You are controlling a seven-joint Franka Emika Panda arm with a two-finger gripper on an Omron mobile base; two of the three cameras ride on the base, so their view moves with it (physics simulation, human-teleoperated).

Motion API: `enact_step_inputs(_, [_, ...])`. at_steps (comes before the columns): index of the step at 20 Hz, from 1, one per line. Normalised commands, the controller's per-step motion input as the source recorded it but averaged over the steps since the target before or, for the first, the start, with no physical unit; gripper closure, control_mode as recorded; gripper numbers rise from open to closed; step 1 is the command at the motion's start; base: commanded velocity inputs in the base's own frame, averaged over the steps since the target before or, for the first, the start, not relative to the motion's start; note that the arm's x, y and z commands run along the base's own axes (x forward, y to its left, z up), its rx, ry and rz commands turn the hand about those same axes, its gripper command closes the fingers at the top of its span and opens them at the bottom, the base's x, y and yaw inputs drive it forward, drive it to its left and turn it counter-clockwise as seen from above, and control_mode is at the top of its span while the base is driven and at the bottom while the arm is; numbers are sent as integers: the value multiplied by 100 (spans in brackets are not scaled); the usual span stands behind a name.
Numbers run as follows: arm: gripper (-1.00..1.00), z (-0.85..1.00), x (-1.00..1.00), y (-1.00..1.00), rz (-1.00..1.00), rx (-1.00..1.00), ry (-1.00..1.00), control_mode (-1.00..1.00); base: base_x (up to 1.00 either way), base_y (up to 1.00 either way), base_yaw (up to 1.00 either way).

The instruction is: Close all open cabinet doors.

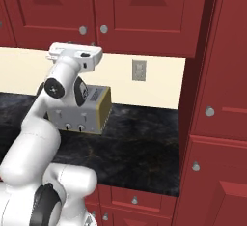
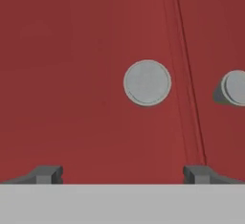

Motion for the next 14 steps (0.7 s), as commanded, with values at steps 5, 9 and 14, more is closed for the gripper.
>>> enact_step_inputs(5, [-100,0,29,0,9,0,5,-100,0,0,0])
enact_step_inputs(9, [-100,0,31,0,9,0,5,-100,0,0,0])
enact_step_inputs(14, [-100,0,30,0,9,0,4,-100,0,0,0])
